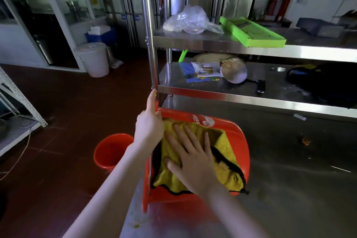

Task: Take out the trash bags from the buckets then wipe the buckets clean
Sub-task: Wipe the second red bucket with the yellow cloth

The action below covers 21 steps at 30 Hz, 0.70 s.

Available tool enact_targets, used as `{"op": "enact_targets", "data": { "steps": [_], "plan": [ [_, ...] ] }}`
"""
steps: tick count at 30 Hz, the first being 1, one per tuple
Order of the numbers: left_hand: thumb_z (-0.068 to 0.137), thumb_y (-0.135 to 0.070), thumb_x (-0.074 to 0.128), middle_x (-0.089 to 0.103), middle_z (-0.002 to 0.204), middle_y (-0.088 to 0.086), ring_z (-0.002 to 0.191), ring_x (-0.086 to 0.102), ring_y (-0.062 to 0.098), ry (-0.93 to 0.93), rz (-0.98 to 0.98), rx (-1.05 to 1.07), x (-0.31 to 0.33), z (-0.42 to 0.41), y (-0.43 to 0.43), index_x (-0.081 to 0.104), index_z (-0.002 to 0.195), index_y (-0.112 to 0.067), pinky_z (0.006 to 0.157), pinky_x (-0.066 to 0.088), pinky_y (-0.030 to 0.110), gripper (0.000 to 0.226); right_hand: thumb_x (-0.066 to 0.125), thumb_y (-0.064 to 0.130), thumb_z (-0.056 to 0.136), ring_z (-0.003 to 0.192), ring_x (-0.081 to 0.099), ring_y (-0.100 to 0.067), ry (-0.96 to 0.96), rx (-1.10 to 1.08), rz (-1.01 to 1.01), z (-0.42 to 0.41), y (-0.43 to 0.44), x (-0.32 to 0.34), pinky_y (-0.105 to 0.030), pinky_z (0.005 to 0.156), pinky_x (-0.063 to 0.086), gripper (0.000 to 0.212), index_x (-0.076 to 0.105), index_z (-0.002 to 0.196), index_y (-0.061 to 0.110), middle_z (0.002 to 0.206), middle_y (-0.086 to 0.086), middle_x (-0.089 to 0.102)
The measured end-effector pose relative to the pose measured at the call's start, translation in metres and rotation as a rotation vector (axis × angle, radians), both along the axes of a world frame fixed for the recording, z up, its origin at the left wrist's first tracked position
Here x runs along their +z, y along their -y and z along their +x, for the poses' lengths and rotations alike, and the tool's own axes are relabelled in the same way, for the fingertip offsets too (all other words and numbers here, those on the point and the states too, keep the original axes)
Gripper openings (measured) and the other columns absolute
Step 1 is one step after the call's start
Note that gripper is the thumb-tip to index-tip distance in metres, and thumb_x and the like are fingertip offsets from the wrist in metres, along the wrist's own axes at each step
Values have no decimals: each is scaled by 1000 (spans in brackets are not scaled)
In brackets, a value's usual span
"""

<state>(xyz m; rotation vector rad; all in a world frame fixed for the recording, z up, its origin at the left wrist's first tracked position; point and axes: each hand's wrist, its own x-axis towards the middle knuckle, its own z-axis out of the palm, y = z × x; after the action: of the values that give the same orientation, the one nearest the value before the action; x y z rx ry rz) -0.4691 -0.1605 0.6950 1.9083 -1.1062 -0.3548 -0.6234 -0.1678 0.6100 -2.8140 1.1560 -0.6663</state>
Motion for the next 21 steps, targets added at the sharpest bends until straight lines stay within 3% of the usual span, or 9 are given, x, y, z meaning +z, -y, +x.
{"op": "enact_targets", "data": {
  "steps": [3, 5, 7, 11, 14, 18, 21],
  "plan": [
    [100, -13, 45, 63, 80, 7, 58, 58, 18, 89, -82, -84, -11, 6, -24, 12, 148, -56, 51, 45, 25, 73, 1, 76, 87, 148, -2, -3, 2, -208, 174, -28, 39, 5, -60, 116, -1, 63, 2, 147, 55, 159, 25, 4],
    [99, -13, 48, 63, 80, -1, 56, 61, 17, 88, -170, -112, -22, 3, -40, 14, 148, -55, 48, 51, 26, 72, -1, 76, 84, 146, 7, -3, -7, -339, 326, -44, 76, 14, -63, 115, 3, 69, 15, 147, 52, 158, 26, 12],
    [100, -13, 49, 63, 83, -2, 60, 63, 16, 122, -236, -125, -35, -5, -51, 20, 148, -50, 50, 53, 28, 67, 3, 74, 86, 146, 11, -4, -58, -335, 423, -42, 99, 27, -66, 113, 5, 70, 24, 147, 46, 157, 24, 17],
    [99, -10, 50, 68, 104, -1, 85, 64, 10, 197, -268, -78, -54, -8, -66, 36, 145, -38, 70, 44, 11, 56, 5, 70, 90, 147, 9, -7, -87, -17, 205, 18, 64, 30, -70, 111, 6, 68, 22, 149, 41, 158, 21, 14],
    [99, -14, 51, 62, 113, -29, 92, 67, 4, 144, -262, -91, -57, -3, -71, 33, 144, -48, 74, 51, 13, 59, 18, 60, 96, 147, 16, -14, -53, 101, 43, 44, 27, 24, -69, 109, 17, 60, 31, 147, 31, 158, 12, 22],
    [99, -21, 50, 52, 109, -50, 77, 69, 7, 114, -291, -119, -58, -3, -76, 30, 140, -58, 63, 58, 22, 58, -3, 75, 87, 149, 6, -9, -79, 21, 107, 11, 51, 24, -61, 117, 7, 72, 13, 150, 44, 160, 19, 8],
    [98, -31, 46, 61, 106, -37, 69, 69, 10, 97, -320, -131, -67, -6, -85, 31, 136, -61, 51, 55, 22, 50, -10, 80, 76, 147, 12, -6, -61, -248, 285, -37, 87, 19, -57, 118, 7, 86, 18, 149, 44, 159, 22, 13]
  ]
}}
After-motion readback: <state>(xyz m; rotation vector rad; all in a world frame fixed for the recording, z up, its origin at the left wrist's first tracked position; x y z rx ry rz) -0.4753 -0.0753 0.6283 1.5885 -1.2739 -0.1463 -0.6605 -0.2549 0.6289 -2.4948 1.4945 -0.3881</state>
